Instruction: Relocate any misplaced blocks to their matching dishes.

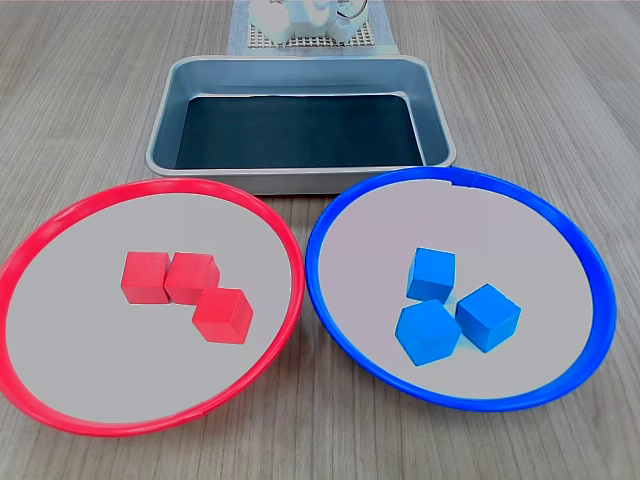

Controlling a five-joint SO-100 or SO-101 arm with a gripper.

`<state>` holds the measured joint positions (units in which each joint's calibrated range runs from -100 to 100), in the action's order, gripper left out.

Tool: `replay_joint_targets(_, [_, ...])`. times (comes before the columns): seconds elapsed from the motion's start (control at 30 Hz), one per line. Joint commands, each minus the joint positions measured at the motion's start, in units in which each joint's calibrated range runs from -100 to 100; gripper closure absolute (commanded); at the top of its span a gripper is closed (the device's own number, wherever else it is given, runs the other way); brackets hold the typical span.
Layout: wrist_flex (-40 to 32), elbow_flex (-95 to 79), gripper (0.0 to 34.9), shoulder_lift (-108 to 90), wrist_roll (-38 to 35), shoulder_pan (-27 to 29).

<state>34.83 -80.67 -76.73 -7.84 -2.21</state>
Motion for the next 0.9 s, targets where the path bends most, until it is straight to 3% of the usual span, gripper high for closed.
replay_joint_targets(0.0, [4.0,-1.9,34.6,-8.9,5.1,0.8])
replay_joint_targets(0.23, [12.8,-4.0,34.6,-18.1,9.1,2.0])
replay_joint_targets(0.87, [16.4,-13.1,34.6,-22.3,8.6,3.1])
